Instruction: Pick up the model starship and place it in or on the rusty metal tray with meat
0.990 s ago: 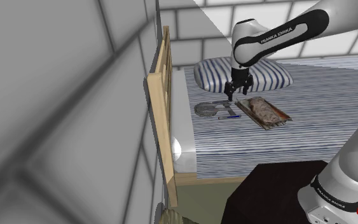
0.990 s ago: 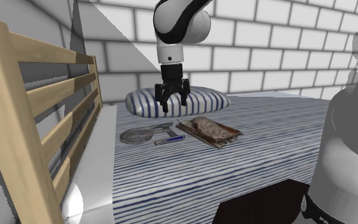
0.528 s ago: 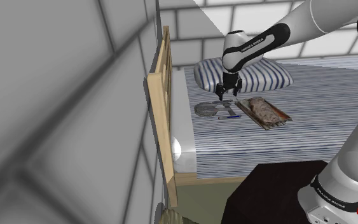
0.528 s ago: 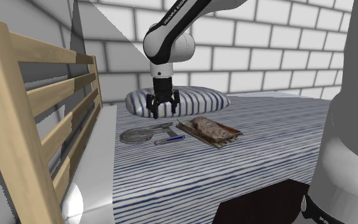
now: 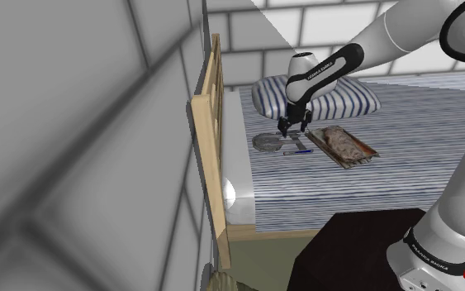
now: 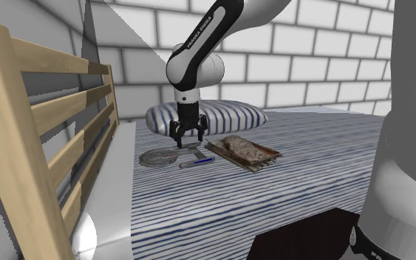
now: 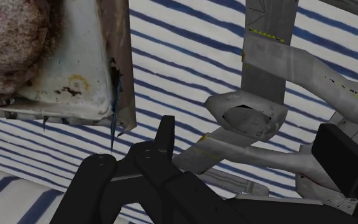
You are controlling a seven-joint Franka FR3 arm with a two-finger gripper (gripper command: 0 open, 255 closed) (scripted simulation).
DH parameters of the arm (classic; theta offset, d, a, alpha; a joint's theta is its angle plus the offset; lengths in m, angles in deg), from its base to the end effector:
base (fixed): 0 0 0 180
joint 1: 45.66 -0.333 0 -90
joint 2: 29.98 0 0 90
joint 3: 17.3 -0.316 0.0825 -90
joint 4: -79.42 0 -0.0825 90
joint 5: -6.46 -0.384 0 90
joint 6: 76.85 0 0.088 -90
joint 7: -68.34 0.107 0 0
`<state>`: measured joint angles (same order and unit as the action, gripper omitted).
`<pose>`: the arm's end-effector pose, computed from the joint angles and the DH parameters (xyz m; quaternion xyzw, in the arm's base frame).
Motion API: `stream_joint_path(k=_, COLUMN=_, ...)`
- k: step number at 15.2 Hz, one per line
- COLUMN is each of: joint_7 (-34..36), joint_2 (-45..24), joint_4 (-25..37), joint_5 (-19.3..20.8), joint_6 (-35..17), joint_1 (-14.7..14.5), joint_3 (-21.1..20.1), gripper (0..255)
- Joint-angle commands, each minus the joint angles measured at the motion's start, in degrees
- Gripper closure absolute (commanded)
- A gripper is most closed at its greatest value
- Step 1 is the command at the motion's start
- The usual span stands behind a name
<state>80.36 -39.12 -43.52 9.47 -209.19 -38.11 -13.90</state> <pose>0.5501 -0.1071 0.3294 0.9831 -0.1814 0.0026 0.0241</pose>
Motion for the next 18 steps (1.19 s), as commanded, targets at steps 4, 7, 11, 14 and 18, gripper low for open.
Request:
stream_joint_path(k=4, joint_7=0.0, joint_2=-0.4, joint_4=-0.1, joint_5=0.0, joint_6=-0.5, joint_1=0.0, joint_3=0.0, gripper=0)
stream_joint_path(k=7, joint_7=0.0, joint_2=-0.4, joint_4=-0.1, joint_5=0.0, joint_6=-0.5, joint_1=0.0, joint_3=0.0, gripper=0)
stream_joint_path(k=11, joint_7=0.0, joint_2=-0.4, joint_4=-0.1, joint_5=0.0, joint_6=-0.5, joint_1=0.0, joint_3=0.0, gripper=255)
stream_joint_path(k=14, joint_7=0.0, joint_2=-0.4, joint_4=-0.1, joint_5=0.0, joint_6=-0.5, joint_1=0.0, joint_3=0.0, gripper=255)
stream_joint_path(k=18, joint_7=-0.1, joint_2=0.1, joint_4=0.1, joint_5=0.0, joint_6=0.2, joint_1=0.0, joint_3=0.0, gripper=255)
